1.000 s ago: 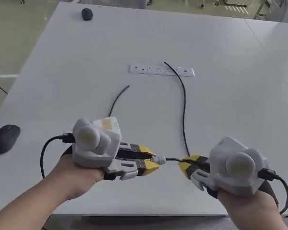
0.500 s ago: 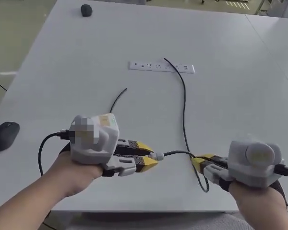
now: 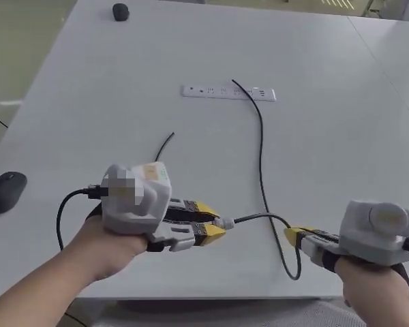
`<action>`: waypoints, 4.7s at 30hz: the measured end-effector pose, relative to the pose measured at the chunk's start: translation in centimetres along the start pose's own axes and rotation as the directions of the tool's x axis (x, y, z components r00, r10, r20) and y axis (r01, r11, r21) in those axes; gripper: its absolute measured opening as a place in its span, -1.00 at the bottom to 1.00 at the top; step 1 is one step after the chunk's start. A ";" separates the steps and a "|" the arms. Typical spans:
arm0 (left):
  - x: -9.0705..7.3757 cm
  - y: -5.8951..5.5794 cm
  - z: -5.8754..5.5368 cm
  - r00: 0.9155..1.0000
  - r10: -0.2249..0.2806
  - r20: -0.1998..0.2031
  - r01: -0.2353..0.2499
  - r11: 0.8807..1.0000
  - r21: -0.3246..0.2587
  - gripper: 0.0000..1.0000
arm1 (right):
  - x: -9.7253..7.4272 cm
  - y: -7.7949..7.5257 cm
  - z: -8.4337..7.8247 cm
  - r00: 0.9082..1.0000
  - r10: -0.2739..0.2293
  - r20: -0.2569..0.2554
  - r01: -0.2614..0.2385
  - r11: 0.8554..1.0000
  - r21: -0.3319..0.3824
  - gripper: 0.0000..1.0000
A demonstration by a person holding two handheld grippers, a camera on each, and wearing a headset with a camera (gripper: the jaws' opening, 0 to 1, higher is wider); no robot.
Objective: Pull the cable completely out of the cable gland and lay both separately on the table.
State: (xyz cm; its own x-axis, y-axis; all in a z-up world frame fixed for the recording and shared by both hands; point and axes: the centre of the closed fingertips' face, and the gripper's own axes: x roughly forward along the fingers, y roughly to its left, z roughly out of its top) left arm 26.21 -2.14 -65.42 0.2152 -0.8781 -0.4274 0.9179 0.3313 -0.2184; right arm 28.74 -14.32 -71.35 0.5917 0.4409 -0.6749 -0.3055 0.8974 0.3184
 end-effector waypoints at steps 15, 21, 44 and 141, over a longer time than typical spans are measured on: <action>-0.7 0.8 -0.3 1.000 0.018 -0.007 -0.018 1.000 -0.016 -0.71 | -0.9 1.0 0.5 0.996 0.085 0.039 -0.082 0.994 -0.075 -0.94; -0.9 1.0 -0.2 1.000 0.021 0.000 -0.021 1.000 -0.021 -0.71 | -1.9 3.0 1.6 0.991 0.130 0.031 -0.120 0.968 -0.219 -0.84; -0.7 0.6 -0.6 0.999 0.008 -0.036 -0.008 1.000 0.007 -0.70 | 1.0 11.9 2.3 0.971 0.185 -0.153 -0.237 0.631 -0.739 -0.86; -0.1 1.8 -0.8 0.998 0.027 -0.054 -0.028 1.000 -0.015 -0.70 | 1.5 12.0 3.0 0.963 0.208 -0.171 -0.256 0.511 -0.820 -0.67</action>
State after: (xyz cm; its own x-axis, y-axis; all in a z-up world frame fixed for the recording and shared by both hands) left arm 27.57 -1.20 -66.47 0.2215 -0.8491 -0.4796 0.9065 0.3606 -0.2197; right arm 28.21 -2.85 -66.59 0.3789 0.6085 -0.6973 -0.9197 0.3313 -0.2107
